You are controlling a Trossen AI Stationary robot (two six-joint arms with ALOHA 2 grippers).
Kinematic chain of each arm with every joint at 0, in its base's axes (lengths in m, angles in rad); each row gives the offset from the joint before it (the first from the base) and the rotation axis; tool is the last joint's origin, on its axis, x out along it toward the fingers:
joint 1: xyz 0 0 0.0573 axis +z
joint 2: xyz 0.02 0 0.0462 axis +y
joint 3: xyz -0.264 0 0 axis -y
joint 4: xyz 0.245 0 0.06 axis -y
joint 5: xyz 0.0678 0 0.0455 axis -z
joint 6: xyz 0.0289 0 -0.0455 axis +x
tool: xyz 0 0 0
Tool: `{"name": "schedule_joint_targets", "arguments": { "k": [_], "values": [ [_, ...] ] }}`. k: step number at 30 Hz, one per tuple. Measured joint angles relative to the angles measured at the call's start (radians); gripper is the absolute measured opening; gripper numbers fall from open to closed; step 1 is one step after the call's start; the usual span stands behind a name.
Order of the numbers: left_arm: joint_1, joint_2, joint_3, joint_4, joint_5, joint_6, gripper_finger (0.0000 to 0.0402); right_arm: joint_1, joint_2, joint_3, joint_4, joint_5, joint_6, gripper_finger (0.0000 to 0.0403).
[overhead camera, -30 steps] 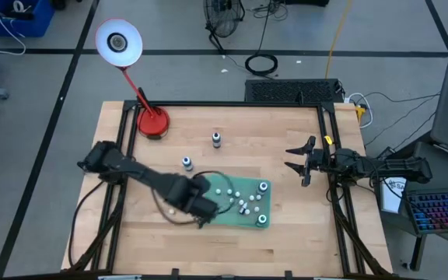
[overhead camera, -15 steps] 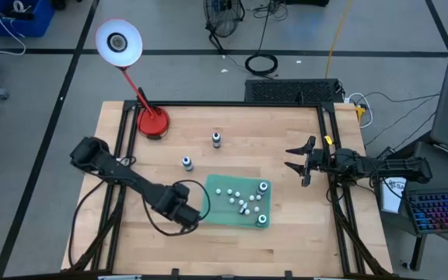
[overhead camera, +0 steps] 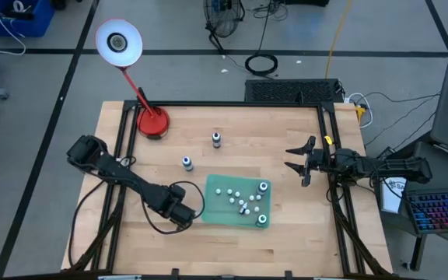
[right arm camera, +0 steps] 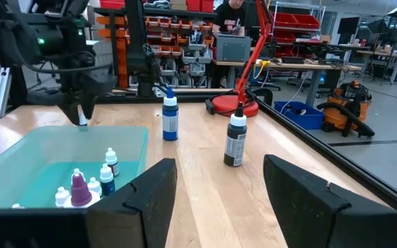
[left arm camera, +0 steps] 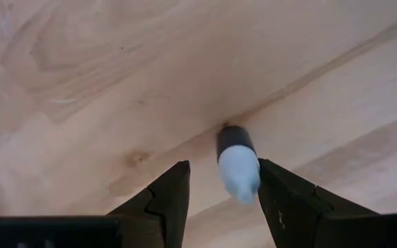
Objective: Pick & Place food coloring
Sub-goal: Put the small black food coloring bottle into the green bin
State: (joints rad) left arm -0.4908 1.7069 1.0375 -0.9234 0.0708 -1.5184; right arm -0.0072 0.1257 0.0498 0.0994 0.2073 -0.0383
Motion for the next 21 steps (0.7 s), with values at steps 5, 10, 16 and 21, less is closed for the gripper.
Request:
{"name": "schedule_joint_targets", "arguments": {
  "k": [5,10,16,21],
  "values": [
    [0.0,0.0,-0.016,0.018,0.0,0.001,0.017,0.0,0.0,0.0,0.0,0.0,0.0,0.0204],
    [0.0,0.0,-0.016,0.062,-0.02,0.021,0.017,0.0,0.0,0.0,0.0,0.0,0.0,0.0207],
    [0.0,0.0,-0.016,0.067,-0.021,0.022,0.017,0.0,0.0,0.0,0.0,0.0,0.0,0.0204],
    [0.0,0.0,-0.016,0.068,-0.025,0.024,0.017,0.0,0.0,0.0,0.0,0.0,0.0,0.0207]
  ]
}}
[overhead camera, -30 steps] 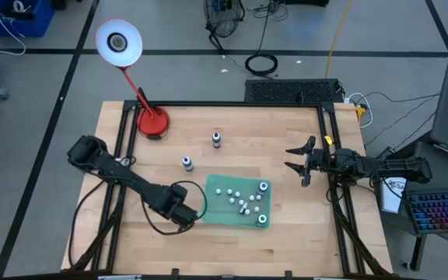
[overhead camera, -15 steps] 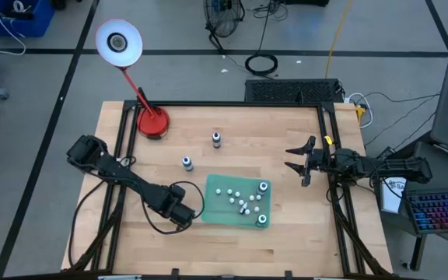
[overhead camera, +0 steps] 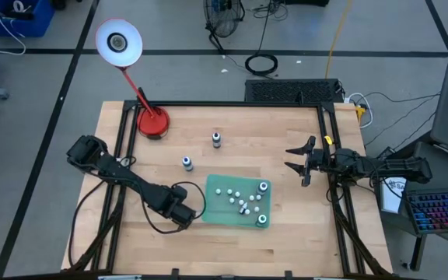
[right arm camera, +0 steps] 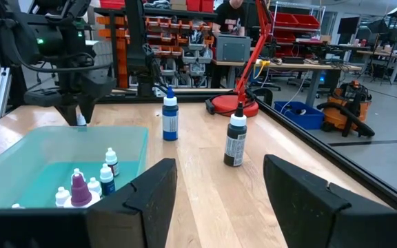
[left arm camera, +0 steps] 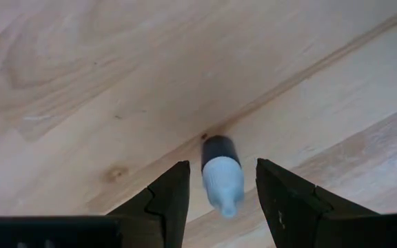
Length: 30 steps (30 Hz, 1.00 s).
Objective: Pick & Place food coloring
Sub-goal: Put the small black food coloring bottle into the green bin
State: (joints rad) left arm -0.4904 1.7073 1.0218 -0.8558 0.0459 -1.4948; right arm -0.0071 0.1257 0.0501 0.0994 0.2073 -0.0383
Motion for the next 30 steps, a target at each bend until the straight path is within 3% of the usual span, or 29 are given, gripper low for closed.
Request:
{"name": "schedule_joint_targets", "arguments": {
  "k": [4,9,16,21,25,30],
  "values": [
    [0.0,0.0,0.0,0.0,-0.022,0.009,0.0144,0.0,0.0,0.0,0.0,0.0,0.0,0.0207],
    [0.0,0.0,0.0,0.001,-0.031,0.031,0.006,0.0,0.0,0.0,0.0,0.0,0.0,0.0204],
    [0.0,0.002,0.035,-0.019,-0.03,0.094,0.0058,0.0,0.0,0.0,0.0,0.0,0.0,0.0207],
    [0.014,0.002,0.217,-0.137,-0.041,0.192,0.0058,0.0,0.0,0.0,0.0,0.0,0.0,0.0204],
    [0.027,0.002,0.435,-0.216,-0.142,0.323,0.0058,0.0,0.0,0.0,0.0,0.0,0.0,0.0207],
    [0.064,0.008,0.63,-0.163,-0.279,0.545,0.0058,0.0,0.0,0.0,0.0,0.0,0.0,0.0206]
  ]
}}
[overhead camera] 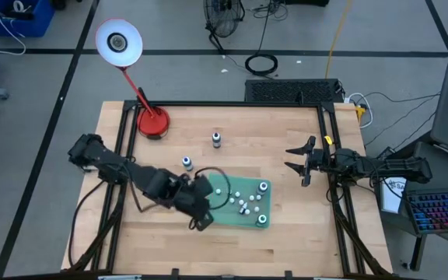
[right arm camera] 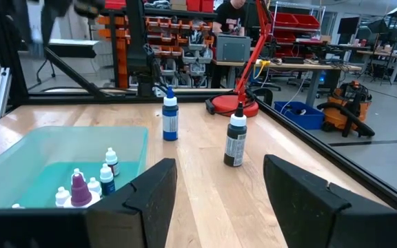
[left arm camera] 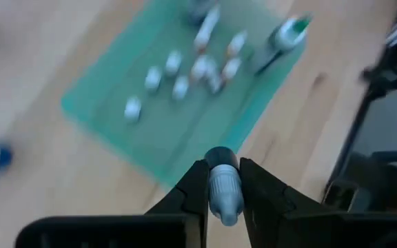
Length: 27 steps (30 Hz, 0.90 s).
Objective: Pick & Place food coloring
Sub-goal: Put the small black food coloring bottle into the green bin
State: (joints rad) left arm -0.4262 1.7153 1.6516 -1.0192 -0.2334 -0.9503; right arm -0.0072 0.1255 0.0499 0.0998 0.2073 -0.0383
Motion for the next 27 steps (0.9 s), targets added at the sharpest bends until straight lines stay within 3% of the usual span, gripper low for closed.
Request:
{"name": "schedule_joint_targets", "arguments": {
  "k": [6,13,27],
  "values": [
    [0.074,0.095,0.079,0.059,0.014,0.189,0.0058,0.0,0.0,0.0,0.0,0.0,0.0,0.0206],
    [0.134,0.283,0.115,0.16,0.152,0.339,0.0058,0.0,0.0,0.0,0.0,0.0,0.0,0.0205],
    [0.135,0.438,0.151,0.152,0.181,0.387,0.0058,0.0,0.0,0.0,0.0,0.0,0.0,0.0204]
  ]
}}
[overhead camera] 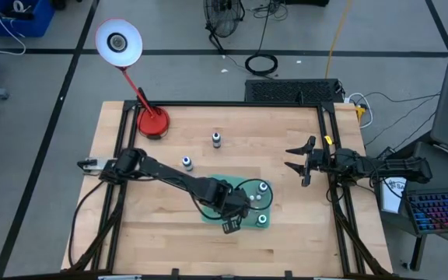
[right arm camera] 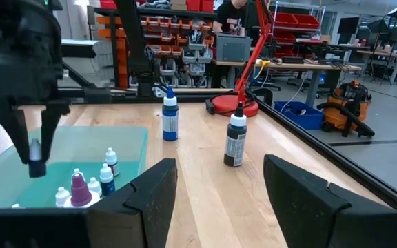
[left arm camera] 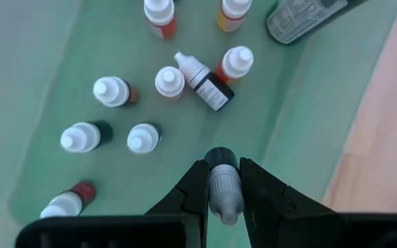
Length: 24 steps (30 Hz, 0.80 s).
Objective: Pick & Place food coloring
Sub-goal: Put the small black food coloring bottle into the green bin
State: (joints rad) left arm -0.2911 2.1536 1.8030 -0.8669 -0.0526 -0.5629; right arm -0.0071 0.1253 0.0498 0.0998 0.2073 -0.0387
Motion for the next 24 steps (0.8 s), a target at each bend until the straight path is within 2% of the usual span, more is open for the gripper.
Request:
{"name": "schedule_joint_targets", "arguments": {
  "k": [10,24],
  "values": [
    [0.002,0.075,-0.002,-0.008,0.001,-0.022,0.0058,0.0,0.002,0.0,0.0,0.0,0.0,0.0206],
    [0.019,0.087,-0.002,-0.025,-0.001,-0.05,0.0058,0.0,0.002,0.0,0.0,0.0,0.0,0.0204]
  ]
}}
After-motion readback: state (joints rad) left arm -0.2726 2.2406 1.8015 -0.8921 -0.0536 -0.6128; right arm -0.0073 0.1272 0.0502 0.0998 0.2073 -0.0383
